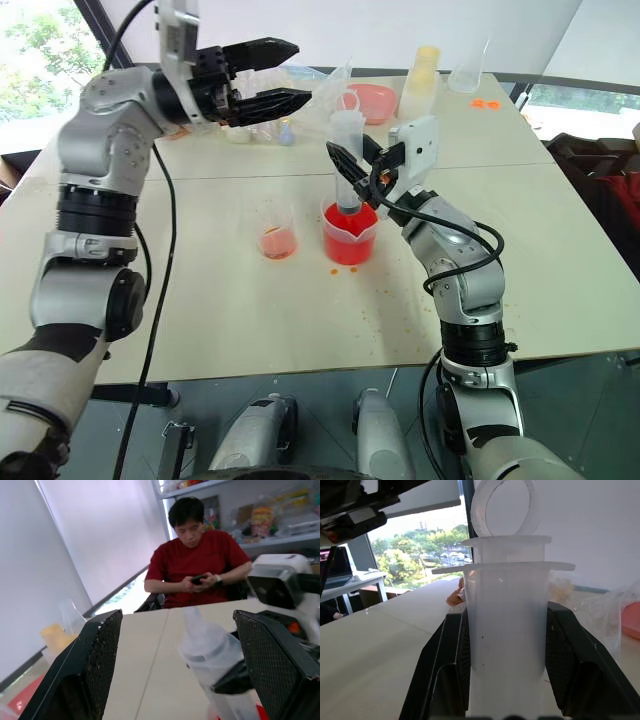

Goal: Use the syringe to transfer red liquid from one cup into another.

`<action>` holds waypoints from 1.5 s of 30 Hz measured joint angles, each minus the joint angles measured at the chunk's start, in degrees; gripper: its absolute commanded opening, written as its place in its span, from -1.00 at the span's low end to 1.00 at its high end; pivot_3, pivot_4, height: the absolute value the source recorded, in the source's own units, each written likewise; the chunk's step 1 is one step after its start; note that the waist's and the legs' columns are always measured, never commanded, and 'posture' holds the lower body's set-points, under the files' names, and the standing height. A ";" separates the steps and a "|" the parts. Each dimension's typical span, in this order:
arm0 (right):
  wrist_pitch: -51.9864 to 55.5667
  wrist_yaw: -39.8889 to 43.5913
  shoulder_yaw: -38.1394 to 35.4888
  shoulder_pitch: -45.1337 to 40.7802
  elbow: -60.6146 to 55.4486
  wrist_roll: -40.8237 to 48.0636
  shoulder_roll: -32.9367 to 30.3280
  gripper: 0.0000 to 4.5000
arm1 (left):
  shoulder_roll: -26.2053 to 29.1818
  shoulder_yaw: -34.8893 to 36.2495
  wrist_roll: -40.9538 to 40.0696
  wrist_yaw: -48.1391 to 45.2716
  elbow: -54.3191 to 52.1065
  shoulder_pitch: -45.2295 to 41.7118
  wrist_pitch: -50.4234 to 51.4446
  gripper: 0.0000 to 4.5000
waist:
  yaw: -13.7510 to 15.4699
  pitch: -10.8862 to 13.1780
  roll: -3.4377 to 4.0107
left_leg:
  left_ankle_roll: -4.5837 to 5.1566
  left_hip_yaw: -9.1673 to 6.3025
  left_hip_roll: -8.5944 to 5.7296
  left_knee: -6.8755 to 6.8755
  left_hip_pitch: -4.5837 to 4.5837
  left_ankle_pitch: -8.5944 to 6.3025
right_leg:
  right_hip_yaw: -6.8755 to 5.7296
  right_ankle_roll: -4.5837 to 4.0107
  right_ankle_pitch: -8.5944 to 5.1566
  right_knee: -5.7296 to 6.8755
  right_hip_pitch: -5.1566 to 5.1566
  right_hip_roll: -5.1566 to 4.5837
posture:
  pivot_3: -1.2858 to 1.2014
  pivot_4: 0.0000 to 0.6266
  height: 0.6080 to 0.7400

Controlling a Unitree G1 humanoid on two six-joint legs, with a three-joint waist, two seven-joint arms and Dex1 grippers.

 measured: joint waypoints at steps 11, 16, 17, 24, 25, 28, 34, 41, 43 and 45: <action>-0.66 -1.66 0.53 0.51 -0.01 -1.87 0.57 -0.37 | -5.23 -2.26 7.70 1.68 10.22 -2.89 -9.98 0.65 | 0.05 0.00 0.00 | 0.00 0.00 0.00 0.01 -0.01 0.00 | 0.00 0.01 0.00 0.00 0.00 0.00 | 0.03 -0.52 1.00; -0.69 -2.27 1.00 1.42 -0.01 -2.58 1.01 -0.37 | -6.03 -3.66 10.97 3.47 12.28 -4.15 -12.23 0.65 | 0.10 0.00 0.00 | 0.00 0.00 -0.01 0.00 -0.02 0.00 | 0.00 0.02 0.01 -0.01 0.01 0.00 | 0.03 -0.52 1.00; -0.69 -2.31 1.11 1.43 -0.01 -2.83 1.04 -0.37 | -6.21 -3.71 11.32 3.66 12.29 -4.15 -12.38 0.53 | 0.09 0.00 0.00 | 0.00 0.00 -0.01 0.00 -0.02 0.00 | 0.00 0.02 0.01 -0.01 0.01 0.00 | 0.03 -0.52 1.00; -0.84 -3.04 0.86 1.49 0.21 -3.85 1.29 -0.37 | -7.71 -5.60 13.46 4.22 12.29 -4.69 -14.59 -0.59 | 0.04 0.00 0.00 | 0.00 0.00 -0.01 0.00 -0.01 0.00 | 0.00 0.02 0.01 0.00 0.00 0.00 | 0.03 -0.52 1.00; -1.06 -3.18 0.74 1.49 0.27 -4.10 1.41 -0.37 | -7.95 -5.62 13.31 3.93 12.28 -4.70 -14.72 -0.81 | 0.03 0.00 0.00 | 0.00 -0.01 -0.01 0.00 -0.01 0.00 | -0.01 0.02 0.01 0.00 0.00 0.01 | 0.03 -0.52 1.00; -2.13 -3.32 0.72 1.50 0.27 -4.15 2.03 -0.37 | -8.26 -4.63 11.49 2.52 12.22 -4.72 -13.03 -0.98 | -0.16 0.00 0.00 | 0.00 0.00 0.00 0.00 0.00 0.00 | 0.00 0.02 0.01 0.01 0.00 0.01 | 0.03 -0.52 1.00; -3.52 -2.82 1.59 1.91 0.03 -4.12 2.61 -0.37 | -7.11 -3.95 10.79 -0.71 9.78 -4.37 -10.60 -0.98 | -0.08 0.00 0.00 | 0.00 -0.01 0.00 0.00 -0.01 0.00 | 0.00 0.02 0.01 0.01 0.00 0.01 | 0.03 -0.52 1.00; -5.30 -2.45 1.99 3.87 -0.04 -4.47 2.91 -0.37 | -7.52 -3.95 10.92 -0.99 10.80 -4.14 -11.29 -0.98 | 0.12 0.00 0.00 | 0.00 -0.01 -0.01 0.04 -0.01 0.00 | -0.01 0.02 0.01 0.01 0.03 0.01 | 0.03 -0.52 1.00; -5.48 -2.48 2.00 4.28 0.25 -4.78 3.15 -0.37 | -7.78 -3.96 10.94 -1.06 12.68 -4.52 -12.17 -0.98 | 0.08 0.00 0.00 | 0.00 -0.01 -0.01 0.04 -0.01 0.00 | -0.01 0.03 0.01 0.01 0.02 0.01 | 0.03 -0.52 1.00; -5.63 -2.61 2.00 4.40 0.28 -5.21 3.42 -0.37 | -7.80 -3.96 11.04 -1.17 14.28 -5.42 -13.08 -0.98 | 0.03 0.00 0.00 | 0.00 -0.01 -0.01 0.04 0.00 0.00 | -0.01 0.03 0.01 0.01 0.02 0.01 | 0.03 -0.52 1.00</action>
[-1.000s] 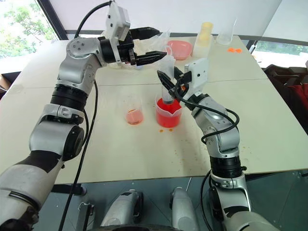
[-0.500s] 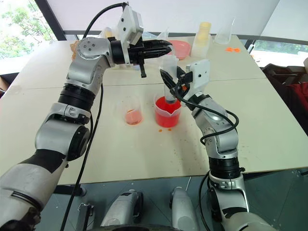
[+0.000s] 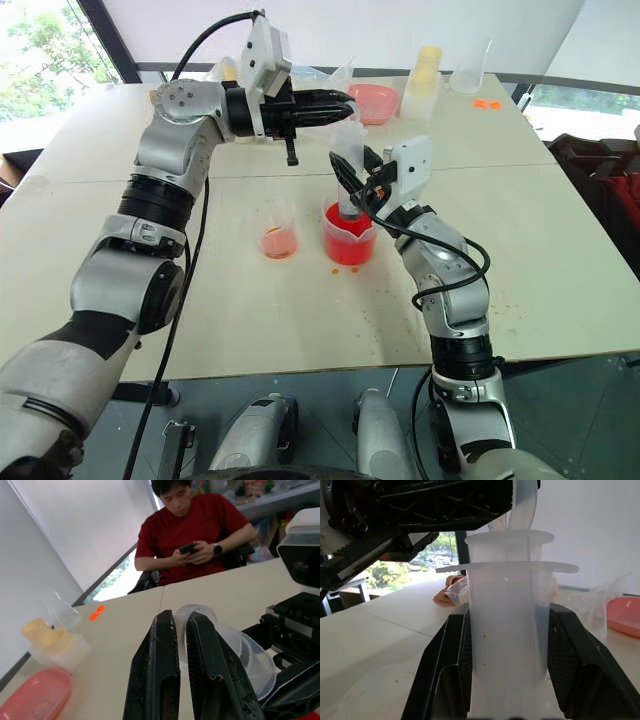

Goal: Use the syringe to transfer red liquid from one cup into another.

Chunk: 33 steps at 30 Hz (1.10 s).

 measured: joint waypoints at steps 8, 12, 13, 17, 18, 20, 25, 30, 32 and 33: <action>-1.10 -1.43 -0.03 -0.20 0.00 -0.21 0.48 -0.37 | 0.16 0.00 1.18 -0.03 8.71 -5.91 -5.40 -0.98 | -0.02 0.00 0.00 | 0.00 0.00 0.00 0.00 0.00 0.00 | 0.00 0.00 0.00 0.01 0.00 0.00 | 0.03 -0.52 1.00; -0.98 -1.43 -0.01 0.11 0.00 -0.22 0.51 -0.37 | 0.25 0.02 1.19 0.08 10.75 -6.44 -7.13 -0.98 | -0.04 0.00 0.00 | 0.00 -0.01 0.00 0.00 0.00 0.00 | -0.01 0.00 0.00 0.01 0.00 0.01 | 0.03 -0.52 1.00; -0.90 -1.43 0.06 0.25 0.00 -0.23 0.57 -0.37 | 0.27 0.05 1.19 0.12 11.16 -6.46 -7.60 -0.98 | -0.04 0.00 0.00 | 0.00 0.00 0.00 0.00 0.00 0.00 | 0.00 0.00 0.00 0.01 0.00 0.01 | 0.03 -0.52 1.00; -0.73 -1.41 0.54 0.51 0.00 -0.38 0.65 -0.37 | 0.80 0.18 1.11 -0.70 11.14 -6.47 -7.46 -0.82 | -0.09 0.00 0.00 | 0.00 -0.01 0.00 0.00 0.00 0.00 | 0.00 0.01 0.00 0.03 0.00 0.01 | 0.03 -0.52 1.00; -0.79 -1.40 0.72 0.55 0.00 -0.41 0.69 -0.37 | 1.12 0.29 0.98 -1.37 10.63 -6.43 -6.80 -0.63 | -0.14 0.00 0.00 | 0.00 -0.01 0.00 0.00 0.00 0.00 | 0.00 0.01 0.00 0.03 -0.01 0.01 | 0.03 -0.52 1.00; -0.98 -0.82 1.34 0.60 -0.01 -0.42 0.66 -0.37 | 2.37 0.56 0.84 -2.37 8.89 -6.40 -4.81 -0.31 | -0.27 0.00 0.00 | 0.00 0.00 0.01 0.00 0.00 0.00 | 0.00 0.00 0.00 0.03 -0.01 0.01 | 0.03 -0.52 1.00; -0.76 0.12 2.10 0.31 -0.17 -0.32 0.35 -0.37 | 5.02 1.80 -0.45 -2.90 3.80 -4.65 1.10 0.06 | -0.22 0.00 0.00 | 0.00 -0.02 0.01 0.01 0.01 0.00 | 0.00 0.01 0.00 0.07 -0.01 0.02 | 0.03 -0.52 1.00; 1.09 0.28 1.57 -1.15 -0.21 0.06 -1.35 -0.37 | 9.99 4.73 -6.75 -6.48 -6.41 1.44 15.46 0.06 | -0.53 0.00 0.01 | 0.00 -0.10 0.03 0.00 0.02 0.00 | 0.03 0.00 0.00 0.15 -0.05 0.02 | 0.03 -0.52 1.00; 1.46 0.02 0.48 -2.17 -0.26 0.20 -1.76 -0.37 | 13.14 5.76 -10.11 -7.71 -10.75 4.45 23.25 0.06 | -0.80 0.00 0.01 | 0.00 -0.20 0.04 0.00 0.02 0.00 | 0.03 0.00 0.00 0.19 -0.07 0.03 | 0.03 -0.52 1.00; 1.49 -0.14 -0.07 -2.88 -0.59 0.38 -2.15 -0.37 | 15.78 6.85 -12.68 -8.67 -13.95 6.92 28.80 0.06 | -1.23 0.01 0.01 | 0.00 -0.26 0.04 0.00 0.02 0.00 | 0.04 0.00 -0.01 0.32 -0.09 0.03 | 0.03 -0.52 1.00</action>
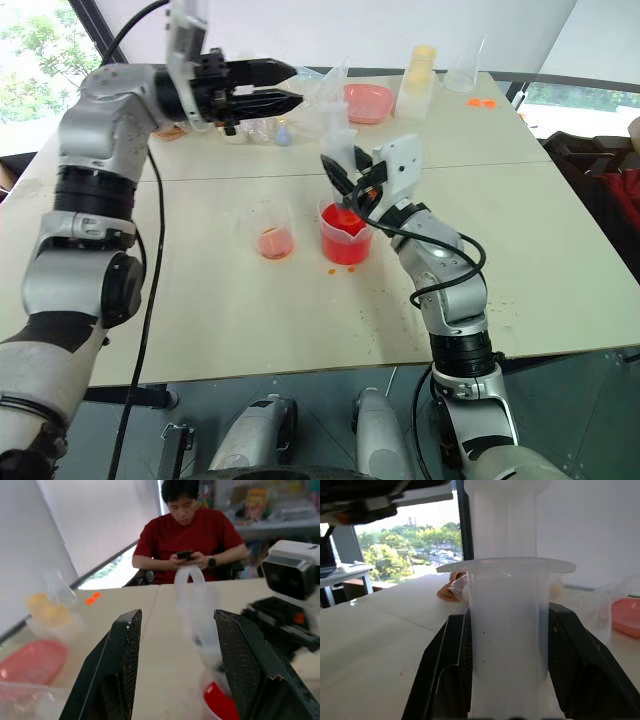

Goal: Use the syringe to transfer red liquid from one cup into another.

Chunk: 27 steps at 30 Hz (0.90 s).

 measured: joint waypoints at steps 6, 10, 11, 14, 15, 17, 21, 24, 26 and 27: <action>0.34 -1.50 -2.48 -2.92 -0.54 0.70 -0.64 -0.37 | 10.59 4.99 -6.05 0.33 -15.69 15.24 11.28 0.06 | -0.38 0.00 0.00 | -0.12 0.01 0.05 0.00 0.01 0.07 | 0.11 -0.03 -0.03 0.34 -0.22 -0.01 | 0.03 -0.52 1.00; 0.80 -3.23 -2.70 -10.39 -0.15 2.69 3.99 -0.37 | 13.74 8.06 -6.53 5.47 -23.72 23.77 12.50 0.06 | -0.36 0.00 0.00 | -0.20 0.00 0.06 0.00 0.02 0.11 | 0.15 -0.05 -0.01 0.43 -0.29 -0.01 | 0.03 -0.52 1.00; 0.63 -3.49 -2.12 -12.14 0.11 3.09 5.76 -0.37 | 14.22 8.96 -7.02 6.59 -25.89 25.66 12.80 0.06 | -0.35 0.00 0.00 | -0.20 0.00 0.06 -0.01 0.04 0.12 | 0.15 -0.05 -0.01 0.44 -0.29 -0.01 | 0.03 -0.52 1.00; -1.12 -4.24 -0.44 -14.79 2.17 3.30 11.39 -0.37 | 14.97 10.78 -8.66 9.04 -31.39 31.48 13.85 0.06 | -0.36 -0.01 0.00 | -0.22 0.00 0.08 -0.02 0.04 0.12 | 0.17 -0.06 -0.01 0.46 -0.30 -0.03 | 0.03 -0.52 1.00; -2.01 -4.21 0.61 -15.23 3.84 3.09 12.99 -0.37 | 15.08 11.23 -8.81 10.27 -33.00 33.70 13.72 0.06 | -0.30 -0.02 -0.02 | -0.25 -0.01 0.08 -0.02 0.04 0.14 | 0.17 -0.07 -0.01 0.45 -0.30 -0.04 | 0.03 -0.52 1.00; -4.16 -3.76 2.40 -15.48 7.31 2.39 15.18 -0.37 | 14.95 12.08 -8.32 13.48 -34.09 36.52 12.88 0.06 | -0.19 -0.03 -0.03 | -0.29 -0.01 0.06 -0.02 0.04 0.16 | 0.16 -0.07 0.00 0.44 -0.28 -0.07 | 0.03 -0.52 1.00; -8.35 -2.11 5.49 -15.26 14.38 0.34 18.21 -0.37 | 12.40 14.95 -6.52 21.15 -34.92 40.41 8.85 0.06 | -0.22 -0.04 -0.04 | -0.32 -0.02 0.03 -0.06 0.03 0.18 | 0.16 -0.11 0.02 0.43 -0.32 -0.07 | 0.03 -0.52 1.00; -11.32 -0.26 6.66 -14.55 17.39 -0.43 19.19 -0.37 | 10.63 16.26 -6.24 24.95 -35.83 42.77 7.16 0.06 | -0.23 -0.04 -0.05 | -0.34 -0.02 0.03 -0.08 0.03 0.19 | 0.16 -0.11 0.03 0.41 -0.34 -0.07 | 0.03 -0.52 1.00; -13.60 2.29 8.42 -13.20 19.76 -1.75 18.93 -0.37 | 10.06 16.29 -6.37 26.70 -36.11 43.18 6.76 0.06 | -0.24 -0.05 -0.06 | -0.35 -0.02 0.00 -0.08 0.03 0.20 | 0.16 -0.11 0.03 0.42 -0.34 -0.07 | 0.03 -0.52 1.00; -14.11 3.02 9.04 -12.57 20.68 -2.15 18.92 -0.37 | 9.88 16.29 -6.54 27.19 -36.33 43.04 6.68 0.06 | -0.26 -0.04 -0.05 | -0.36 -0.01 0.00 -0.08 0.03 0.20 | 0.16 -0.12 0.03 0.42 -0.34 -0.07 | 0.03 -0.52 1.00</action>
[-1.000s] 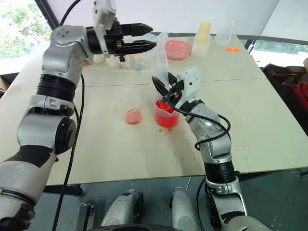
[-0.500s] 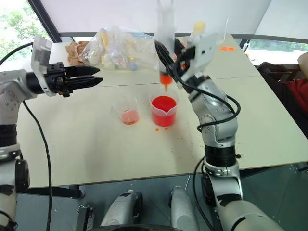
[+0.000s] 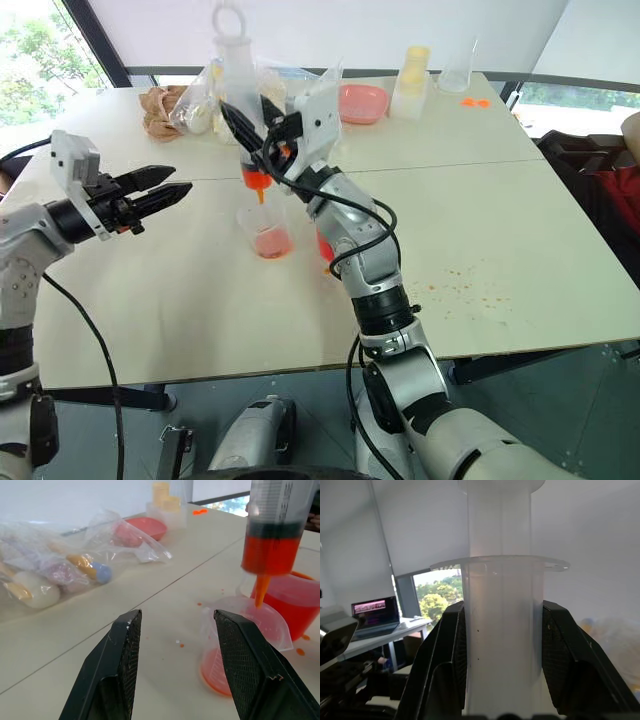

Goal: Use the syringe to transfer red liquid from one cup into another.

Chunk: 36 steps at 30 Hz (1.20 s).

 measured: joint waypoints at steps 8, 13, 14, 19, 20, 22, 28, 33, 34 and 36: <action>-1.49 1.30 0.56 1.17 2.36 -0.52 0.23 -0.37 | -3.55 0.11 -4.90 5.14 0.59 -13.90 0.01 0.06 | 0.04 -0.01 -0.02 | -0.06 -0.04 -0.04 0.01 -0.01 0.04 | -0.04 0.00 0.01 0.00 0.01 0.01 | 0.03 -0.52 1.00; -2.38 0.75 0.33 1.20 2.65 -1.07 0.49 -0.37 | -4.81 -0.49 -6.20 5.53 2.40 -19.72 -0.76 0.06 | -0.32 -0.01 -0.02 | -0.07 -0.02 -0.02 -0.05 0.02 0.04 | -0.01 -0.01 0.01 0.03 -0.04 0.09 | 0.03 -0.52 1.00; -2.44 0.66 0.32 1.21 2.84 -1.20 0.59 -0.37 | -4.80 -0.55 -6.20 5.30 2.84 -20.42 -0.84 0.06 | -0.32 -0.01 -0.02 | -0.07 -0.02 -0.01 -0.05 0.02 0.04 | -0.01 -0.02 0.02 0.03 -0.04 0.10 | 0.03 -0.52 1.00; -3.11 0.58 0.90 1.21 3.03 -2.03 1.88 -0.37 | -4.68 -2.40 -6.18 3.10 4.31 -21.56 -1.06 0.06 | -0.16 -0.01 -0.02 | -0.07 -0.01 -0.01 -0.04 0.01 0.04 | -0.01 -0.02 0.02 0.02 -0.03 0.09 | 0.03 -0.52 1.00; -3.16 0.59 1.15 1.22 3.06 -2.16 1.89 -0.37 | -4.67 -2.63 -6.16 2.83 4.44 -21.56 -1.10 0.06 | -0.15 -0.01 -0.02 | -0.07 -0.01 -0.01 -0.04 0.01 0.04 | 0.00 -0.02 0.02 0.02 -0.03 0.09 | 0.03 -0.52 1.00; -3.25 0.60 1.17 1.28 3.12 -2.32 1.90 -0.37 | -4.38 -2.64 -6.16 2.44 4.48 -21.56 -1.15 0.06 | -0.14 -0.01 -0.02 | -0.08 -0.02 -0.01 -0.04 0.01 0.04 | -0.01 -0.02 0.02 0.02 -0.03 0.09 | 0.03 -0.52 1.00; -3.68 0.77 1.61 1.76 3.51 -2.72 1.94 -0.37 | -4.51 -4.43 -4.90 1.96 5.66 -22.91 -3.22 0.06 | -0.03 -0.01 -0.02 | -0.08 -0.02 -0.02 -0.04 0.01 0.05 | -0.02 -0.02 0.02 0.00 -0.01 0.08 | 0.03 -0.52 1.00; -3.69 0.35 1.80 3.23 4.09 -2.89 1.95 -0.37 | -5.59 -8.96 1.05 2.89 9.57 -25.15 -8.80 -0.05 | -0.06 -0.01 -0.02 | -0.08 0.00 -0.03 -0.04 0.00 0.05 | 0.00 -0.02 0.02 0.00 -0.02 0.08 | 0.03 -0.52 1.00; -3.69 0.16 1.72 3.37 4.13 -2.91 1.95 -0.37 | -5.75 -9.38 1.63 2.84 9.97 -25.35 -9.41 -0.18 | -0.06 -0.01 -0.02 | -0.08 0.00 -0.03 -0.05 0.00 0.05 | 0.00 -0.02 0.02 0.00 -0.03 0.08 | 0.03 -0.52 1.00; -3.70 -0.18 1.29 3.46 4.13 -2.98 1.96 -0.37 | -6.07 -10.66 2.39 2.09 10.85 -26.18 -10.37 -0.45 | -0.11 -0.01 -0.02 | -0.08 0.00 -0.03 -0.05 0.00 0.05 | 0.00 -0.02 0.02 0.00 -0.03 0.09 | 0.03 -0.52 1.00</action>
